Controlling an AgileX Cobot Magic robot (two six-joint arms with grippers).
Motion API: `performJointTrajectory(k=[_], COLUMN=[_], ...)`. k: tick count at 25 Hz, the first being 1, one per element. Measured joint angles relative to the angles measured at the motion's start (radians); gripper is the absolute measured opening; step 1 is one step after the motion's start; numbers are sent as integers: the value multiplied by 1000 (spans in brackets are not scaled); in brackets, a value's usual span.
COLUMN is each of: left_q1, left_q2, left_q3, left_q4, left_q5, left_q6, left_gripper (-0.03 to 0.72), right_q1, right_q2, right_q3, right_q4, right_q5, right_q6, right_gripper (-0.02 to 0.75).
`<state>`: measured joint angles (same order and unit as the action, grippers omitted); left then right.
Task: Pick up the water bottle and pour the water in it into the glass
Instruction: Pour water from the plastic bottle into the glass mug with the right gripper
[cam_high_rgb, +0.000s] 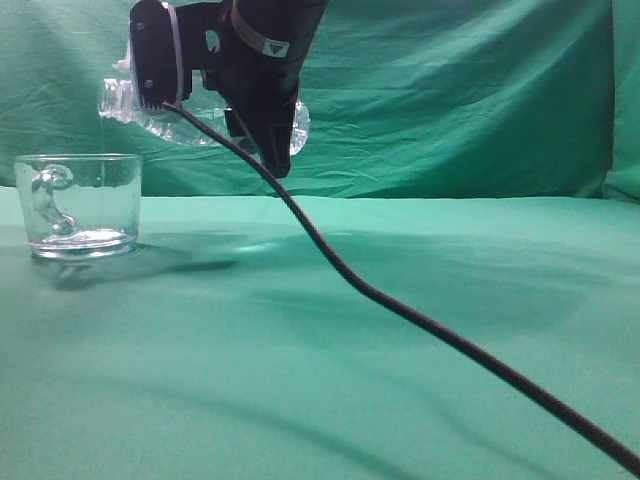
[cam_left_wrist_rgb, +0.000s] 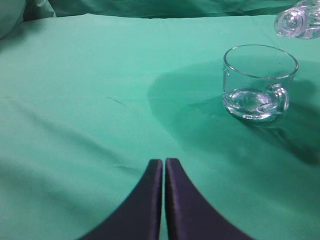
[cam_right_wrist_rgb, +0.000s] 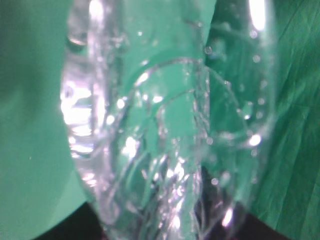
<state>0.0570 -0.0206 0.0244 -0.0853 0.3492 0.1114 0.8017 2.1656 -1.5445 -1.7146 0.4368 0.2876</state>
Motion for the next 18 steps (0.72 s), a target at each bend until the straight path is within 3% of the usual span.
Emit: performJointTrajectory(k=[18], left_q1=[0], left_q2=[0], left_q3=[0], left_q4=[0], left_q5=[0], left_q6=[0], left_gripper=[0], right_q1=[0], right_q2=[0], right_q3=[0], right_q4=[0], right_q5=[58], right_q6=[-48], right_gripper=[298])
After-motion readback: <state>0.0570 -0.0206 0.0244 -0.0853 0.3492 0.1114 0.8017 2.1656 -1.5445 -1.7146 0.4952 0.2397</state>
